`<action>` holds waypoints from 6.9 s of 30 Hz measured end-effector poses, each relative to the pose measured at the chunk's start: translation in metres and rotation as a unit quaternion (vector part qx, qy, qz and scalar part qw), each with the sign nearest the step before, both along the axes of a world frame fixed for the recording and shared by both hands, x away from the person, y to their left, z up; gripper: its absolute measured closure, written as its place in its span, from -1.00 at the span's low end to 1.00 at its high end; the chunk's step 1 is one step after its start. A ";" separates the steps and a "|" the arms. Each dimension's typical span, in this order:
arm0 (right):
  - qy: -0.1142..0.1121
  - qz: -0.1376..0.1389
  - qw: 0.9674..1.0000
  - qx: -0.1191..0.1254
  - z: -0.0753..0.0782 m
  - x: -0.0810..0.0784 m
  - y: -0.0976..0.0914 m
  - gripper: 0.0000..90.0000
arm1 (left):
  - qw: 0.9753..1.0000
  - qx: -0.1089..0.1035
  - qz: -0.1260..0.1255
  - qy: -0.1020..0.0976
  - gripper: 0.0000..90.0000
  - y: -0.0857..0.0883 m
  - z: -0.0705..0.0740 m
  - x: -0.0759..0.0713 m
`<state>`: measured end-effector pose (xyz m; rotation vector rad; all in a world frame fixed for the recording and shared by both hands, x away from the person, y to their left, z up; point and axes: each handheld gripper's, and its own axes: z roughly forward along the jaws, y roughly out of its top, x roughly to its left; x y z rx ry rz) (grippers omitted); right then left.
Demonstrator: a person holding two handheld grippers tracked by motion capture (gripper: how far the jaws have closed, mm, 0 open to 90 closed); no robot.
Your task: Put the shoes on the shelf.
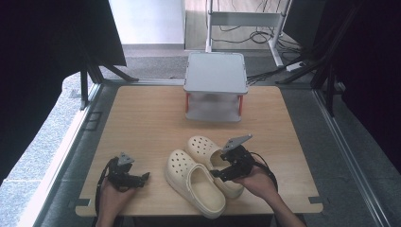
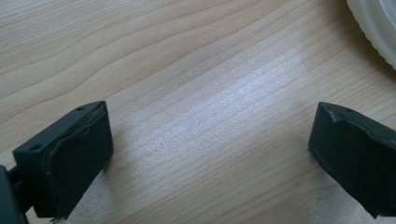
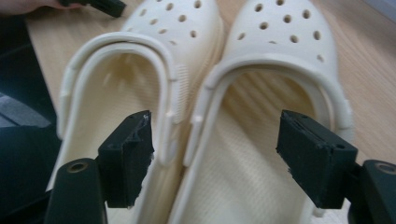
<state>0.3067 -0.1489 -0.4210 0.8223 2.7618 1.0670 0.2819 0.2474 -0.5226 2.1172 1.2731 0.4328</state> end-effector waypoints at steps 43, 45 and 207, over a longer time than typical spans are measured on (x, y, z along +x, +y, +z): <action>0.023 -0.017 0.997 -0.067 -0.030 0.016 0.062 0.43 | 1.000 0.000 0.000 -0.001 -1.00 0.000 0.000 0.000; 0.022 -0.014 0.997 -0.069 -0.028 0.015 0.061 0.44 | 1.000 -0.001 0.000 0.000 -1.00 0.000 0.000 0.000; -0.092 -0.150 0.984 0.008 0.149 0.202 0.001 -0.91 | 1.000 0.001 -0.005 -0.002 -1.00 0.000 0.000 0.002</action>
